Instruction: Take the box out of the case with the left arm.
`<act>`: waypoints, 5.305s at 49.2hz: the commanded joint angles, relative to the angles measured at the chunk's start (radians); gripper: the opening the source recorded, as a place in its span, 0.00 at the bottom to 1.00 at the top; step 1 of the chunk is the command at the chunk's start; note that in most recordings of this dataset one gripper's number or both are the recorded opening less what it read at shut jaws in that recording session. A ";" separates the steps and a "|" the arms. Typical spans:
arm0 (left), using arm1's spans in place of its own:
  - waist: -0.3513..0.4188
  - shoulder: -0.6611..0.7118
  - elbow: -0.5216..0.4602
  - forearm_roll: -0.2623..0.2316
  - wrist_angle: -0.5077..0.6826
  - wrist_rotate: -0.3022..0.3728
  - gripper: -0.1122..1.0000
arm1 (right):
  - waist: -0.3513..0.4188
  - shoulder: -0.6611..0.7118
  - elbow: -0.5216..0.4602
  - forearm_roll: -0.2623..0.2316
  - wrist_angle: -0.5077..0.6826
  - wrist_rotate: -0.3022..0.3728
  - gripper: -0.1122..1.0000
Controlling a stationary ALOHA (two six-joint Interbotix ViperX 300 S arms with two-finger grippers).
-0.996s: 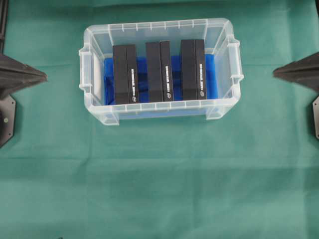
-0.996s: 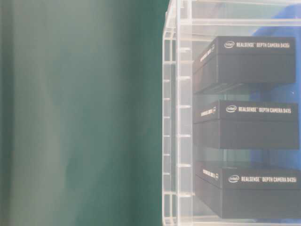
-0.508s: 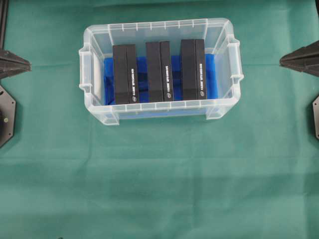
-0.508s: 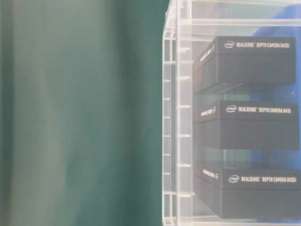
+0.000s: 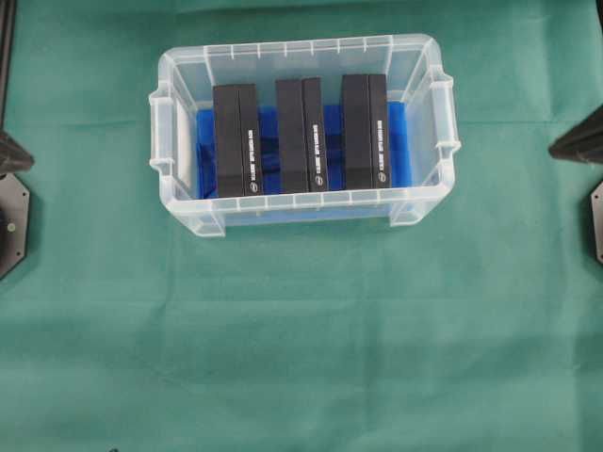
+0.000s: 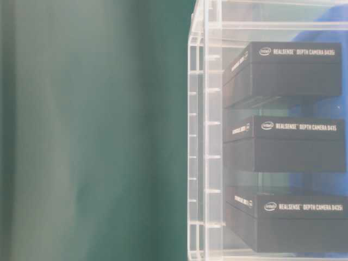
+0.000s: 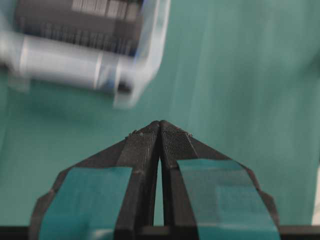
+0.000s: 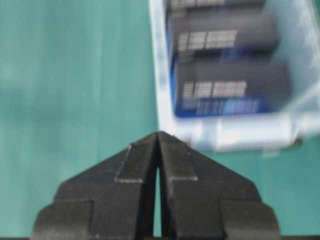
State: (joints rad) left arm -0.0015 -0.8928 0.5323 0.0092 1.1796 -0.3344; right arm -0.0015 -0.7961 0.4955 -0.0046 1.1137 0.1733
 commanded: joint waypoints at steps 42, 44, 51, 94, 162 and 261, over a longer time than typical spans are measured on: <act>-0.002 0.094 -0.057 0.003 0.267 -0.594 0.11 | 0.000 0.101 -0.066 -0.006 0.400 0.006 0.10; -0.002 0.098 -0.057 0.005 0.284 -0.689 0.11 | -0.002 0.101 -0.064 -0.008 0.400 0.006 0.10; -0.002 0.110 -0.058 0.020 0.357 -0.948 0.11 | -0.002 0.103 -0.064 -0.009 0.402 0.006 0.10; 0.341 0.146 -0.071 0.011 0.324 -0.746 0.11 | -0.002 0.109 -0.064 -0.029 0.403 0.006 0.10; 0.385 0.183 -0.064 0.006 0.379 -0.723 0.98 | 0.000 0.109 -0.063 -0.061 0.425 0.006 0.10; 0.201 1.051 -0.888 0.003 0.304 -0.922 0.98 | -0.002 0.109 -0.057 -0.055 0.417 0.006 0.10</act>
State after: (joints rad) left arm 0.2056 0.1519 -0.3022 0.0092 1.4834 -1.2548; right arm -0.0015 -0.6888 0.4541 -0.0614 1.5355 0.1779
